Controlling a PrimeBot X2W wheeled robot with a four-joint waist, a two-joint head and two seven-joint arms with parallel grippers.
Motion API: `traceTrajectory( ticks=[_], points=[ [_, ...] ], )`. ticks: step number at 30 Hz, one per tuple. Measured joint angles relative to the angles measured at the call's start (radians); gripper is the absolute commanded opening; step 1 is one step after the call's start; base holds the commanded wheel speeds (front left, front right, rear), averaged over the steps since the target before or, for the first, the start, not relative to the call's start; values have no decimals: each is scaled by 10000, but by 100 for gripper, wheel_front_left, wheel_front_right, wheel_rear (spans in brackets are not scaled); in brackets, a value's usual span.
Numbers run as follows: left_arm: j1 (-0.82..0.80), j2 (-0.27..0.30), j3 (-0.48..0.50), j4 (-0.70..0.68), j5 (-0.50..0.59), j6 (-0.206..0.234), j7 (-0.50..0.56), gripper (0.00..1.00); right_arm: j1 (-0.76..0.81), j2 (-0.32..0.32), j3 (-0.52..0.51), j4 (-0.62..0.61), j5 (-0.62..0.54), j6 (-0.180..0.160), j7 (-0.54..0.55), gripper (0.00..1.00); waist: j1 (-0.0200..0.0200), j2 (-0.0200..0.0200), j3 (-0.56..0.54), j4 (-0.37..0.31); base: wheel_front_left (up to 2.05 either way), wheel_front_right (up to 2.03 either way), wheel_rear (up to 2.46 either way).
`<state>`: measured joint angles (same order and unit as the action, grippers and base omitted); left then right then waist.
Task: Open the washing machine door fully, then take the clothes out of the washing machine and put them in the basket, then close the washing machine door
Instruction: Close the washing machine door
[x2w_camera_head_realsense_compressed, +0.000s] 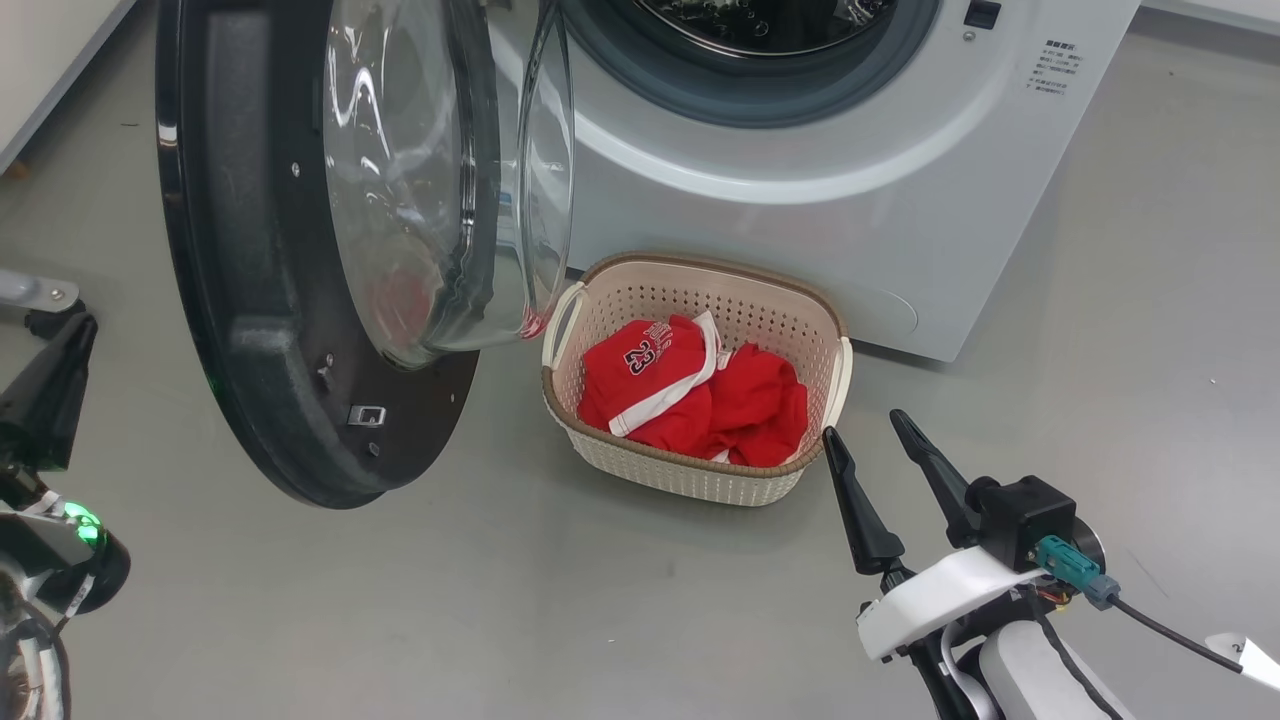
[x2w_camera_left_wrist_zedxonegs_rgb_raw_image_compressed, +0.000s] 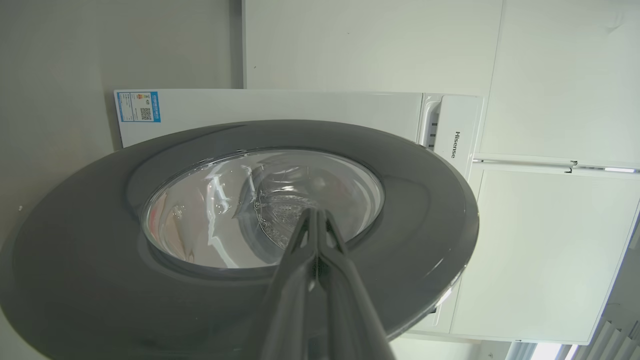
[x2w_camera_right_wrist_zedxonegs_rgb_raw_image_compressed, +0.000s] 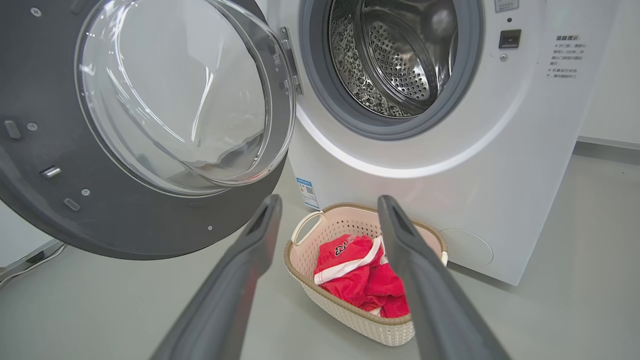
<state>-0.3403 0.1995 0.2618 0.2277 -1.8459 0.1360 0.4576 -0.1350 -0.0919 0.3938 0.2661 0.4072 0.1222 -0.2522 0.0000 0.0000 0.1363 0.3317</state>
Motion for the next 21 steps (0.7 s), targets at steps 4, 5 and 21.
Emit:
traceTrajectory(
  ticks=[4, 5, 21],
  points=[
    [-62, 136, -40, 211, -35, 0, 274, 0, -2, 4, -4, -6, 0, 0, 0, 100, 0, 0, 26, -44, 0, 0, 0],
    [-63, 132, -96, 226, -90, -2, 378, 0, -3, 6, -4, -6, 0, 0, 0, 100, 0, 0, 32, -56, 0, 0, 0],
    [16, 320, -1668, 619, -934, -8, 2226, 0, -16, 4, -42, 2, 0, -2, 0, 100, 0, 0, -23, -261, 0, 0, 0]
  ],
)
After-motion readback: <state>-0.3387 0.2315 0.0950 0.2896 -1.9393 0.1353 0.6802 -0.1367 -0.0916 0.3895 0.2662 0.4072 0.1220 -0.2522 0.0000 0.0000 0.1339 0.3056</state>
